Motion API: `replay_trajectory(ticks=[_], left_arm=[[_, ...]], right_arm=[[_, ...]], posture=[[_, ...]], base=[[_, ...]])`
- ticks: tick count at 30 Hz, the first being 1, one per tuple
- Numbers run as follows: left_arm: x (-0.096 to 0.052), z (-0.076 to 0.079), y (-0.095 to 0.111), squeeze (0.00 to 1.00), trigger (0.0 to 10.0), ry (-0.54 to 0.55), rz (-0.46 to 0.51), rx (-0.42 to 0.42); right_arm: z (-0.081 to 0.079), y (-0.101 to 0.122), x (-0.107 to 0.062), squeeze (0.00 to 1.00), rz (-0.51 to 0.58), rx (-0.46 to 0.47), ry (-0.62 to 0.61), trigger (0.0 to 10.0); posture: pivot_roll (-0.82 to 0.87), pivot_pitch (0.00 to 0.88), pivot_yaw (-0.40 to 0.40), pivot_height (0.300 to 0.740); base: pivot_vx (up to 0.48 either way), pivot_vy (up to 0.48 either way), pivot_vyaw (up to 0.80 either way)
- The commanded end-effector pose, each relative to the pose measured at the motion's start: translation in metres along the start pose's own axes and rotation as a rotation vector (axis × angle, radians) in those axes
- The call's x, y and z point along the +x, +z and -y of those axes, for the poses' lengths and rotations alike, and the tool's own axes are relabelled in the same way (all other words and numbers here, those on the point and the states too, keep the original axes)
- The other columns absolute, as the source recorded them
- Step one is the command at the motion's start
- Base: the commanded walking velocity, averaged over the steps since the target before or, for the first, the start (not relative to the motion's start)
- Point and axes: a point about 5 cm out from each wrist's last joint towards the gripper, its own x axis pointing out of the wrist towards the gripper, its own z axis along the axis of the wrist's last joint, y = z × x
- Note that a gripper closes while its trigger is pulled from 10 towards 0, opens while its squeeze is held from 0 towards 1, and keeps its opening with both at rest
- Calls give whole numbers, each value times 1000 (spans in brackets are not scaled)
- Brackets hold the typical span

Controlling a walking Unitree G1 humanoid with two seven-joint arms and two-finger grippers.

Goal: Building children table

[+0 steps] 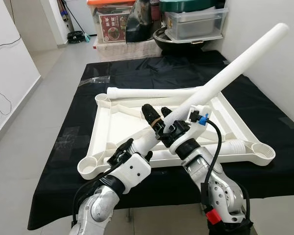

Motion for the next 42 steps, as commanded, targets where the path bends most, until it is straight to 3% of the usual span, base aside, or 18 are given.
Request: replay_trajectory(ticks=[1,12,19,20,22,23,28,31,32,35,39,42], left_arm=[[-3,4,-1,0,10000,-36,-1,25],[-4,3,-3,0,10000,-33,-12,25],[-6,9,-6,0,10000,-65,-56,-64],[-6,10,-9,110,10000,-59,-76,-79],[-7,10,-11,110,10000,-53,-91,-86],[-8,10,-12,1000,10000,-56,-95,-106],[-9,9,-15,1000,10000,-43,-112,-119],[-9,6,-18,984,10000,-25,-136,-83],[-9,5,-18,0,10000,-17,-136,-80],[-9,3,-18,0,10000,-8,-136,-82],[-12,2,-23,0,10000,15,-172,-117],[-19,5,-28,0,10000,39,-220,-163]], right_arm=[[-8,-3,3,0,-5,20,48,0],[-6,-1,3,0,8,11,33,0],[-5,1,3,0,17,10,31,0],[-5,1,3,0,22,10,28,0],[-5,2,3,0,25,9,27,0],[-5,2,3,0,27,9,27,0],[-5,5,5,0,39,2,29,0],[-4,7,7,0,49,-4,26,0],[-4,9,7,0,56,-7,23,0],[-3,10,8,0,64,-11,19,0],[3,21,12,0,105,-94,-40,0],[19,37,12,0,172,-263,-191,0]], posture=[[70,48,38,740],[68,50,41,740],[68,48,42,740],[69,40,40,740],[69,38,41,740],[66,33,40,740],[68,27,40,740],[67,19,40,740],[67,16,42,740],[67,14,42,740],[67,3,46,740],[64,0,45,740]], base=[[0,0,0],[0,0,0],[0,0,0],[0,0,0],[0,0,0],[0,0,0],[0,0,0],[0,0,0],[0,0,0],[0,0,0],[0,0,0],[0,0,0]])
